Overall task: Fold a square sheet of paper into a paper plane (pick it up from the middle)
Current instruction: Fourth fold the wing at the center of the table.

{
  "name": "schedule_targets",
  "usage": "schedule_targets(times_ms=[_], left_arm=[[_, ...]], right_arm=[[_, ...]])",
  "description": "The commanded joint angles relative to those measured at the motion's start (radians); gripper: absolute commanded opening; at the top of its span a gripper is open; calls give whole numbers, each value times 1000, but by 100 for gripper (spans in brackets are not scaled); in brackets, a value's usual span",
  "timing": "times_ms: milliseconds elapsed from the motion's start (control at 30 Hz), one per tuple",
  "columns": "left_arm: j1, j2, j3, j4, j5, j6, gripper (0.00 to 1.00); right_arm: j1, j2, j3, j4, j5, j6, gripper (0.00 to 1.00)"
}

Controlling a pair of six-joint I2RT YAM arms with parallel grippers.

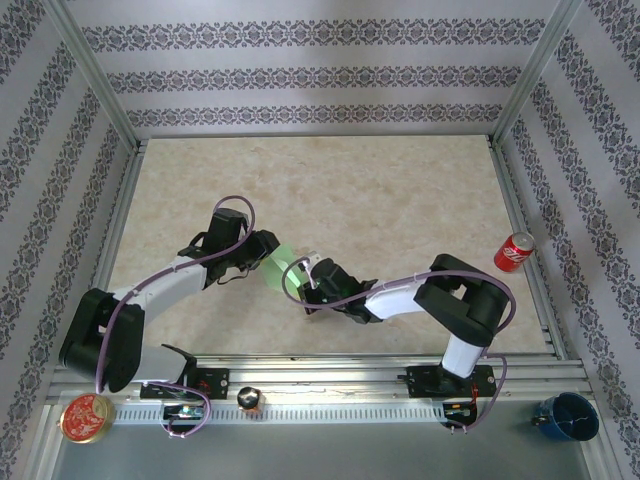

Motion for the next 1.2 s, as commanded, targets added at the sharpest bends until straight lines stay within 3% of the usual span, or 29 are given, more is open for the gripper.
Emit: schedule_targets(times_ms=[0, 333, 1167], left_arm=[[9, -12, -4, -19, -8, 21, 39], [8, 20, -12, 27, 42, 30, 23], [8, 105, -68, 180, 122, 42, 8]], right_arm=[[-34, 22, 26, 31, -134, 86, 2], [-109, 93, 82, 30, -341, 254, 2], [-207, 165, 11, 266, -502, 484, 4]])
